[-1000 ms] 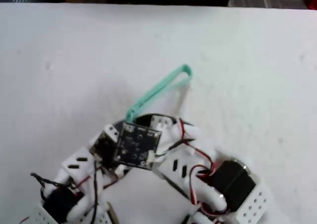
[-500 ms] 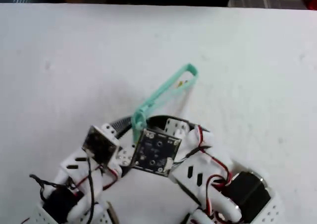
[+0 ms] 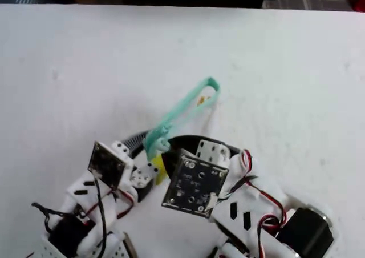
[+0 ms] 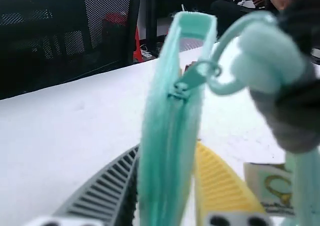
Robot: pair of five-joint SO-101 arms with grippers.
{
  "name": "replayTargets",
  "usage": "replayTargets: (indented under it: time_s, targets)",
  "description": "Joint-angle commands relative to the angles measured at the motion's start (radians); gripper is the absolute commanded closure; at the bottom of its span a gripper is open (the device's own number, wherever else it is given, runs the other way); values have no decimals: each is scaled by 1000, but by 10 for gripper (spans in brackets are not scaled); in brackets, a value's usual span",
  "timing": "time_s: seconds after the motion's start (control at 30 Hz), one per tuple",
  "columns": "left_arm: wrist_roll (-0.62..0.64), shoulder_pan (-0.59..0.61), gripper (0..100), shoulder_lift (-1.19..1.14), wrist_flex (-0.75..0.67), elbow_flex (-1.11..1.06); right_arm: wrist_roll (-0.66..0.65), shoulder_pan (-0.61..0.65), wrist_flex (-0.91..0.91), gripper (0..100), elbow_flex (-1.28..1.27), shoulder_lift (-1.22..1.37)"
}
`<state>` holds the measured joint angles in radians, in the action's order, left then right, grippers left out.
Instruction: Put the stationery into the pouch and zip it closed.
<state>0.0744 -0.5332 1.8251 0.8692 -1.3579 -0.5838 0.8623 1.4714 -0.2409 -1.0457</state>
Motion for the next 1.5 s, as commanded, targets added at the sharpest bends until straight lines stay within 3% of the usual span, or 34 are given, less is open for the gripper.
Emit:
replayTargets:
  time_s: [0.0, 0.13, 0.33, 0.47, 0.97, 1.47]
  targets:
    - [-9, -102, 988, 2, -38, -2, 11, 8, 1, 982, 46, 4]
    - [-72, -151, 980, 2, -49, -20, 6, -87, -5, 982, 49, 70]
    - [-74, -150, 977, 2, -43, -17, 9, -314, -127, 982, 48, 108]
    - [-77, -148, 978, 2, -43, -17, 5, -400, -157, 982, 46, 107]
    - [-71, -87, 978, 2, -43, -17, 3, -544, -163, 982, -18, 102]
    - [-75, -87, 980, 2, -40, -17, 11, -707, -387, 982, -117, 110]
